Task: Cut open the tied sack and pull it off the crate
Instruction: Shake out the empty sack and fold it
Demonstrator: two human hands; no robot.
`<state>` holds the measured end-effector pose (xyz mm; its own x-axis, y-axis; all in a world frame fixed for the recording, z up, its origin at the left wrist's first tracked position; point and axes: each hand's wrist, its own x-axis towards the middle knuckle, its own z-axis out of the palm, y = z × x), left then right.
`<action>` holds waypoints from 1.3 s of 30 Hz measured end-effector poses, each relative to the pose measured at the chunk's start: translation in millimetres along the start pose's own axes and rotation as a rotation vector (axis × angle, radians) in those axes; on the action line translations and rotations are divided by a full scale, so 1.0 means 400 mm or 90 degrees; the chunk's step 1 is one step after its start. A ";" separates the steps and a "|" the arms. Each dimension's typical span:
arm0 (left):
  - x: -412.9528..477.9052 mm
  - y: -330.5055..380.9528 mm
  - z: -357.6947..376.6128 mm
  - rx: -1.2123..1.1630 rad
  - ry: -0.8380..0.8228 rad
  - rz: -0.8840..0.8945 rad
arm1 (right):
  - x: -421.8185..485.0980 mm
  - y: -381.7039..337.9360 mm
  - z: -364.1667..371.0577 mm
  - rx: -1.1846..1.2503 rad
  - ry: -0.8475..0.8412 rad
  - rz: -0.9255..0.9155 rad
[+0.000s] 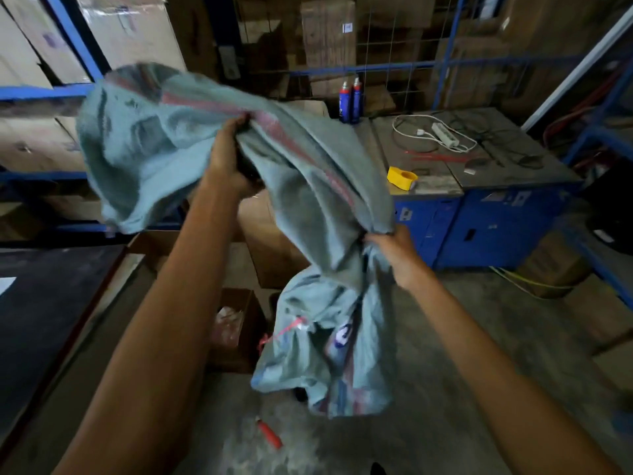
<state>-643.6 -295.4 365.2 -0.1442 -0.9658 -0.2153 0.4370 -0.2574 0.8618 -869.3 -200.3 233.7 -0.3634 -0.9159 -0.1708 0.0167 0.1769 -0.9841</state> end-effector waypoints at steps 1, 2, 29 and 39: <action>0.011 -0.020 -0.060 0.156 0.070 -0.047 | 0.010 -0.025 -0.022 0.023 0.037 -0.016; 0.014 -0.046 -0.118 0.328 0.121 -0.110 | 0.016 -0.055 -0.040 0.047 0.063 -0.036; -0.135 -0.259 0.024 0.107 0.073 0.115 | -0.070 -0.364 -0.114 -0.132 -0.327 -0.281; -0.217 -0.200 0.089 -0.228 0.052 0.083 | -0.121 -0.018 0.083 -0.263 -0.266 -0.221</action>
<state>-697.8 -189.8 331.2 -0.0020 -0.9867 -0.1624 0.7313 -0.1123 0.6728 -820.8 -169.2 247.2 0.1086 -0.9919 0.0657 -0.4228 -0.1059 -0.9000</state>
